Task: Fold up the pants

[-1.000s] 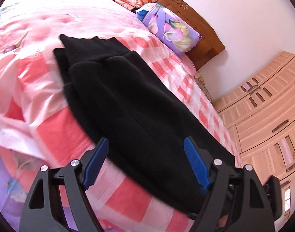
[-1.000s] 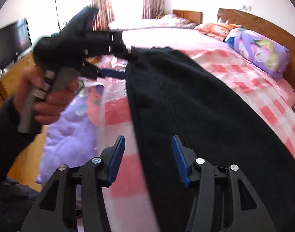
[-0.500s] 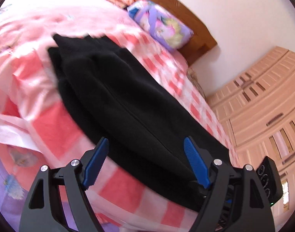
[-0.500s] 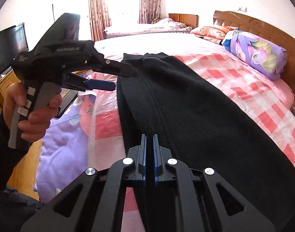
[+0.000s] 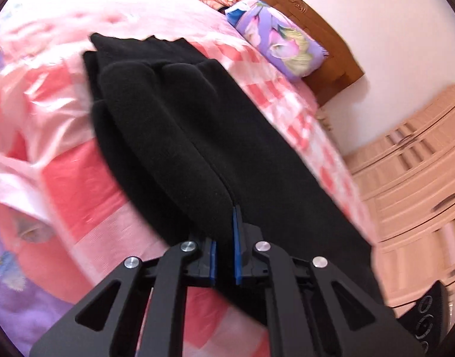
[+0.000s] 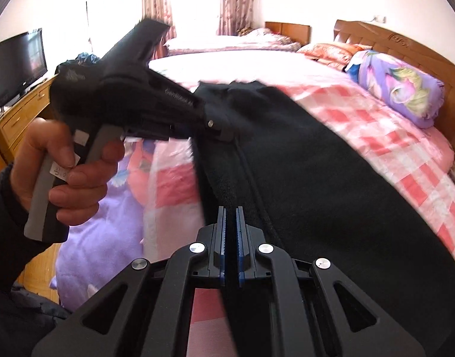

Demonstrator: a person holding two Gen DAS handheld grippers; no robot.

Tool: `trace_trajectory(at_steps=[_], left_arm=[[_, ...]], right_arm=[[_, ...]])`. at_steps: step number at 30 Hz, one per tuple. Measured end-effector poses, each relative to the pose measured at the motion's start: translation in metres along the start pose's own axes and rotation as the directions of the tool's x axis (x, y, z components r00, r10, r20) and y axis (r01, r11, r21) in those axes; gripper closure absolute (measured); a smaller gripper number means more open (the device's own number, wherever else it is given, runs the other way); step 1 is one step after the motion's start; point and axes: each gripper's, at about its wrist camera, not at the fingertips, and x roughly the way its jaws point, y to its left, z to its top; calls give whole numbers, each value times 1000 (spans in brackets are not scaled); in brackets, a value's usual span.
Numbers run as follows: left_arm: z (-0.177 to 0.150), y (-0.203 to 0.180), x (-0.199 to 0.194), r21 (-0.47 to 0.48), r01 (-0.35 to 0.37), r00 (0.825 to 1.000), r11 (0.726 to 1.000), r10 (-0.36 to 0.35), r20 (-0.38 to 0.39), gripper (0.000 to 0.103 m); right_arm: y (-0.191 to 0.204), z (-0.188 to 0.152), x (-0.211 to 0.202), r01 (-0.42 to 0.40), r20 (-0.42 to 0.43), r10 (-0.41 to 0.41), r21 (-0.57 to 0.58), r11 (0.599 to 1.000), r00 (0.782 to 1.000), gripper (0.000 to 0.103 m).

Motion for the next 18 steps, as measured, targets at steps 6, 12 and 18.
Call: trace_trajectory(at_steps=[6,12,18], left_arm=[[2,5,-6,13,9,999,1000,-8,-43,44],[4,-29,-67,161,-148,972,976,114,205,13],[1,-56,19,350,-224,973,910,231,21,9]], right_arm=[[13,-3,-4,-41,-60,40,-21,999,997,33],[-42,-11,-47,-78,68,63,253,964,996,33],[-73,-42,-36,21,-78,8,357,934,997,30]])
